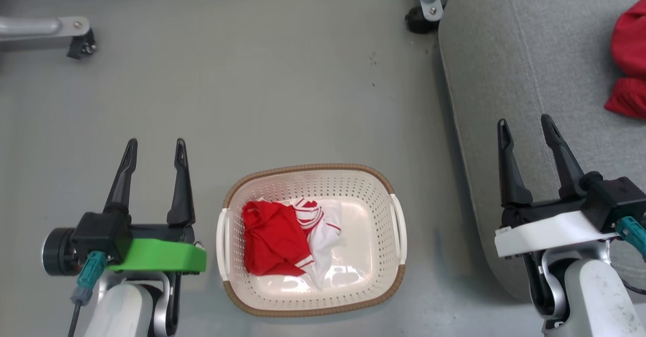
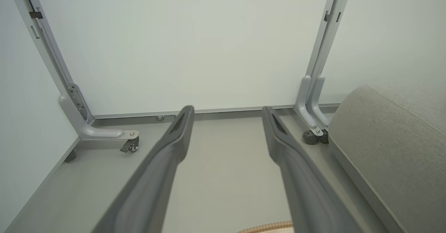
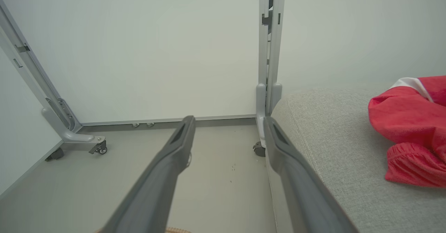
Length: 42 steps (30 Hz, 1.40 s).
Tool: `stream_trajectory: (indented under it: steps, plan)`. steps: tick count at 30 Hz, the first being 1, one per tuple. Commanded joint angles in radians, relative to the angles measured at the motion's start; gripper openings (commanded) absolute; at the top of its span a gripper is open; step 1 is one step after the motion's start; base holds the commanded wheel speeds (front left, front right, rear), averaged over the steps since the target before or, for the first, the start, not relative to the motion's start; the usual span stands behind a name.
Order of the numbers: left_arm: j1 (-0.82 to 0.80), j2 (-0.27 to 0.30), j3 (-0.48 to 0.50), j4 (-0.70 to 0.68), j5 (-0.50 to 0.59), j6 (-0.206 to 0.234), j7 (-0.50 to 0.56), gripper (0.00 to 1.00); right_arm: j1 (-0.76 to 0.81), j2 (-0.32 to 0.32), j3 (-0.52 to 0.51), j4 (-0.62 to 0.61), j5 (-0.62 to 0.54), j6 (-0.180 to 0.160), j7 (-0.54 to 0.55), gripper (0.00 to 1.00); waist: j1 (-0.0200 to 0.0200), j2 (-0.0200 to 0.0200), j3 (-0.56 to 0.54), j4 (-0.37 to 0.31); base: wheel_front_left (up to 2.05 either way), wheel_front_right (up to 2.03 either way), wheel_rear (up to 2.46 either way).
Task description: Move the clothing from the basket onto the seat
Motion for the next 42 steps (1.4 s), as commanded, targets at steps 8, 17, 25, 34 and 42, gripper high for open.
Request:
stream_trajectory:
  steps: [8, 17, 25, 34, 42]
  plan:
    - [0.096, -0.037, 0.063, 0.037, 0.025, -0.037, 0.0, 1.0, 0.078, -0.003, 0.015, -0.018, 0.006, 0.0, 0.044, 1.0, 0.0, 0.0, -0.12, 0.045, 0.0, 0.0, 0.0]
    - [0.162, -0.065, 0.085, 0.078, 0.052, -0.069, 0.0, 1.0, 0.152, -0.003, 0.028, -0.029, 0.02, 0.0, 0.069, 1.0, 0.0, 0.0, -0.196, 0.03, 0.0, 0.0, 0.0]
    - [0.191, -0.075, 0.092, 0.119, 0.065, -0.088, 0.0, 1.0, 0.194, -0.003, 0.029, -0.043, 0.021, 0.0, 0.095, 1.0, 0.0, 0.0, -0.242, 0.029, 0.0, 0.0, 0.0]
    - [0.192, -0.084, 0.089, 0.154, 0.084, -0.104, 0.0, 1.0, 0.212, -0.003, 0.043, -0.059, 0.014, 0.0, 0.122, 1.0, 0.0, 0.0, -0.262, 0.034, 0.0, 0.0, 0.0]
    - [0.162, -0.091, 0.091, 0.173, 0.093, -0.111, 0.0, 1.0, 0.196, -0.003, 0.041, -0.071, 0.007, 0.0, 0.129, 1.0, 0.0, 0.0, -0.252, 0.041, 0.0, 0.0, 0.0]
